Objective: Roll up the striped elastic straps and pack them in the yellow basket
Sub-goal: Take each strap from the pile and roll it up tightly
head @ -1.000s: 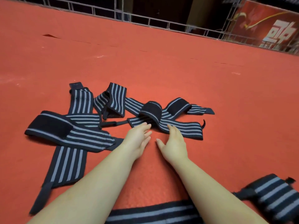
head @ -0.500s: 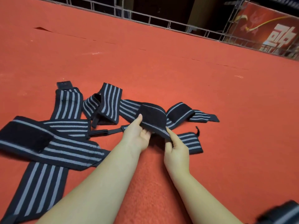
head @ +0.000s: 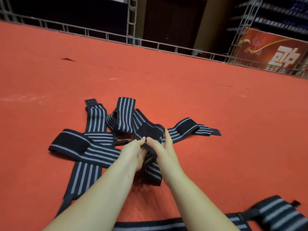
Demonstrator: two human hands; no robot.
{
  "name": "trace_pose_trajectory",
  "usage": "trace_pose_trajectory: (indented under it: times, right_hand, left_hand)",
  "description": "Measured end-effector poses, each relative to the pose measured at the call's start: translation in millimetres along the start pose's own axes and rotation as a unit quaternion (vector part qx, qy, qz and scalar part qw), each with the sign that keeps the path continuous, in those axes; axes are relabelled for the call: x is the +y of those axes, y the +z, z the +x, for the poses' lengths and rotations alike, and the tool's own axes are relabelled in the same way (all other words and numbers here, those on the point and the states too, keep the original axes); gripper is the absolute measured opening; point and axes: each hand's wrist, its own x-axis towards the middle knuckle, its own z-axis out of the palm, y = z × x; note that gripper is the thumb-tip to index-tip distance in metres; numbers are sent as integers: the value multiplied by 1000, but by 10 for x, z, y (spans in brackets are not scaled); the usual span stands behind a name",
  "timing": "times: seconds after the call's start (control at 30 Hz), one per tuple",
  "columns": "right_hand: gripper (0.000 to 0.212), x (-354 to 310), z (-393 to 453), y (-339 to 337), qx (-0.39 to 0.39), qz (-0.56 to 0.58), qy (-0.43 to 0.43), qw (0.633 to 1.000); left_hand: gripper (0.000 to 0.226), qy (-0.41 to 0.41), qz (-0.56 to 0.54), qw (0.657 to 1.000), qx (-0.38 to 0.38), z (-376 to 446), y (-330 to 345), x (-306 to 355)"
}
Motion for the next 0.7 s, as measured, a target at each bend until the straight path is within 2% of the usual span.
trace_pose_trajectory:
  times: [0.07,0.1,0.17,0.2,0.3,0.37,0.47,0.57,0.7]
  right_hand:
    - [63,-35,23,80,77,-37,11,996]
    - [54,-47,46,89,125,-33,9,992]
    - [16,-102,16,61,175,-10,4,984]
    - [5,-132,-18,29,190,-5,1,982]
    - [13,-257,-204,-127,212,11,-23,977]
    - [12,-358,-409,-248,207,10,-49,977]
    - [23,-510,-754,-455,190,55,-85,977]
    - [22,-547,-1060,-610,167,67,-99,979]
    - [20,-453,-1343,-730,182,-4,-103,978]
  left_hand:
    - [20,31,97,995,-11,-137,21,-74]
    - [19,57,133,989,-24,-219,53,-136]
    - [19,95,138,985,-31,-356,62,-250]
    - [18,97,117,987,-44,-416,74,-274]
    - [14,65,22,991,-113,-599,133,-289]
    - [9,32,-44,991,-121,-704,153,-269]
    - [26,-8,-135,979,-151,-877,126,-179]
    - [36,-13,-131,974,-187,-1020,86,-143]
    - [35,21,-148,975,-163,-1191,9,-156]
